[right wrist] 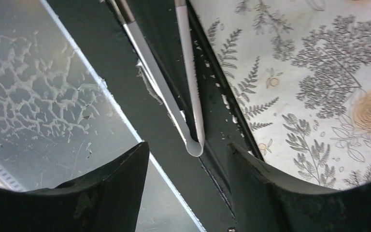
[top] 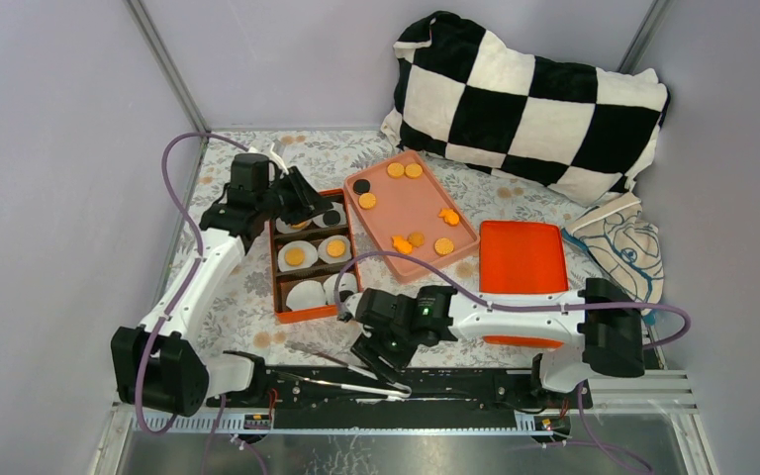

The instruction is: Pack the cookies

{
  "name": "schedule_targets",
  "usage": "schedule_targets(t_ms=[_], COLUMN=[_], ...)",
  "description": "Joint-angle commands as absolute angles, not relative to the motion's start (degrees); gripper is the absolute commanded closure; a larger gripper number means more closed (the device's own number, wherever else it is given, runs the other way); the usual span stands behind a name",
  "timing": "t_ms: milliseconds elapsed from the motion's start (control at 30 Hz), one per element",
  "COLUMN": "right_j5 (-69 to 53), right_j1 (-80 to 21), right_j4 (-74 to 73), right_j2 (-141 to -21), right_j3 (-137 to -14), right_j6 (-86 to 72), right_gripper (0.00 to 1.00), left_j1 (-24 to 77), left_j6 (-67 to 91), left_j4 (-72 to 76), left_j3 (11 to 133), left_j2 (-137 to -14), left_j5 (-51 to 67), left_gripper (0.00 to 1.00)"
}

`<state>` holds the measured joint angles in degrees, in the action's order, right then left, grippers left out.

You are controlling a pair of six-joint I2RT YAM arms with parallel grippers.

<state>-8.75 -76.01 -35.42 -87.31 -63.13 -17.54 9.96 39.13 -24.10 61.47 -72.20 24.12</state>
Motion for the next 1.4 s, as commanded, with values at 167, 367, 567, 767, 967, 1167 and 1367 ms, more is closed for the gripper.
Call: schedule_targets(t_ms=[167,367,567,767,967,1167,1367], right_j5=[-9.07,-3.23,-1.63,-4.58,-4.17,1.54,6.20], right_j1=[-77.26,-77.18,-77.16,-77.17,-77.16,-77.32,-77.52], right_j4=[-32.08,-29.61,-30.18,-28.78,-29.75,-35.64,-46.38], right_j2=[-97.05,-102.16,-104.27,-103.84,-103.57,-97.98,-88.86], right_j3=[-66.74,-68.92,-68.84,-66.28,-65.83,-67.87,-74.15], right_j6=[-14.51,-14.67,-14.77,-16.38,-17.29,-17.28,-16.17], right_gripper=[0.46,0.59,0.59,0.63,0.91,1.00,1.00], left_j1=[9.52,9.58,9.58,9.57,9.57,9.57,9.58], left_j6=[39.40,38.99,38.32,38.76,38.94,38.94,39.11], left_j4=[-22.48,-22.51,-22.97,-22.18,-22.16,-22.88,-22.90], left_j3=[58.62,57.42,57.15,56.11,55.72,56.37,57.07], left_j2=[-69.49,-68.07,-67.97,-68.52,-68.32,-68.00,-68.06], left_j5=[24.66,24.86,24.63,25.90,26.17,26.36,26.81], left_gripper=[0.68,0.68,0.68,0.69,0.69,0.69,0.69])
